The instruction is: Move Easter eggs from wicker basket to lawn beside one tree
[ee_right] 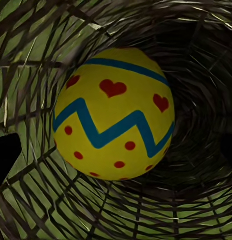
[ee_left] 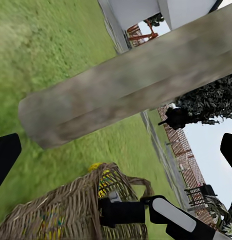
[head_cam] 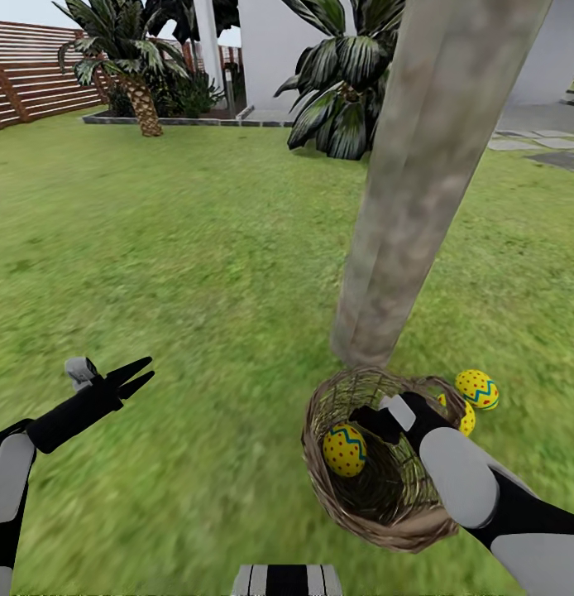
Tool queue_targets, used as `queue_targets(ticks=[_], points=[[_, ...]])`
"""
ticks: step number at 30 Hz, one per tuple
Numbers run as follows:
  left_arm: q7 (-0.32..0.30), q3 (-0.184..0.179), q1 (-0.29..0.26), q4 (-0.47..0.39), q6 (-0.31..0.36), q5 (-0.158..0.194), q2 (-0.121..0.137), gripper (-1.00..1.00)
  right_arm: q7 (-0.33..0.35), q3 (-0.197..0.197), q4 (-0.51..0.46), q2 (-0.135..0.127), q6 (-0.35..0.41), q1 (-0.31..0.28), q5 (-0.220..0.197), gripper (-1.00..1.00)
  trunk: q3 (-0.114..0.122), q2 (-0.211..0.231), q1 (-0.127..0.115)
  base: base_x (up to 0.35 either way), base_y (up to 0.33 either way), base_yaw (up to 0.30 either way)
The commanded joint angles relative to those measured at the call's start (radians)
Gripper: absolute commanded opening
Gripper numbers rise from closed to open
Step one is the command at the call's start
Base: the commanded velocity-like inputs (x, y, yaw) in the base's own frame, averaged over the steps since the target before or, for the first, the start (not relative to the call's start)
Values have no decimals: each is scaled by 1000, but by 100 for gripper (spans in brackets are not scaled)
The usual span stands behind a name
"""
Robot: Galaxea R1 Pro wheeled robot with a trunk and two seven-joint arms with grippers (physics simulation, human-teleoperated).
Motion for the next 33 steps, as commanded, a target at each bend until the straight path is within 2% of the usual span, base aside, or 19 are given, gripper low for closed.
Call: queue_targets(ticks=[1, 10, 13, 20, 23, 33], points=[[-4, 1, -1, 0, 4, -1, 0, 100, -3, -7, -2, 1, 5, 0, 6, 100, -5, -1, 0, 0, 0, 0], [-4, 0, -1, 0, 4, -1, 0, 100, 2, -6, -8, 4, 3, 0, 11, 100, -40, -3, 4, 0, 0, 0], [-4, 1, -1, 0, 4, -1, 0, 100, 7, -4, -8, 4, 4, 0, 11, 100, -40, -3, 4, 0, 0, 0], [-4, 1, -1, 0, 4, -1, 0, 100, 108, -1, -11, 3, 3, 0, 17, 100, -43, -3, 5, 0, 0, 0], [-4, 0, -1, 0, 4, -1, 0, 100, 116, -1, -11, 2, 2, 0, 18, 100, -55, -4, 6, 0, 0, 0], [-4, -1, -1, 0, 4, -1, 0, 100, 117, 0, -16, -1, -2, 0, 21, 100, -67, -4, 7, 0, 0, 0]])
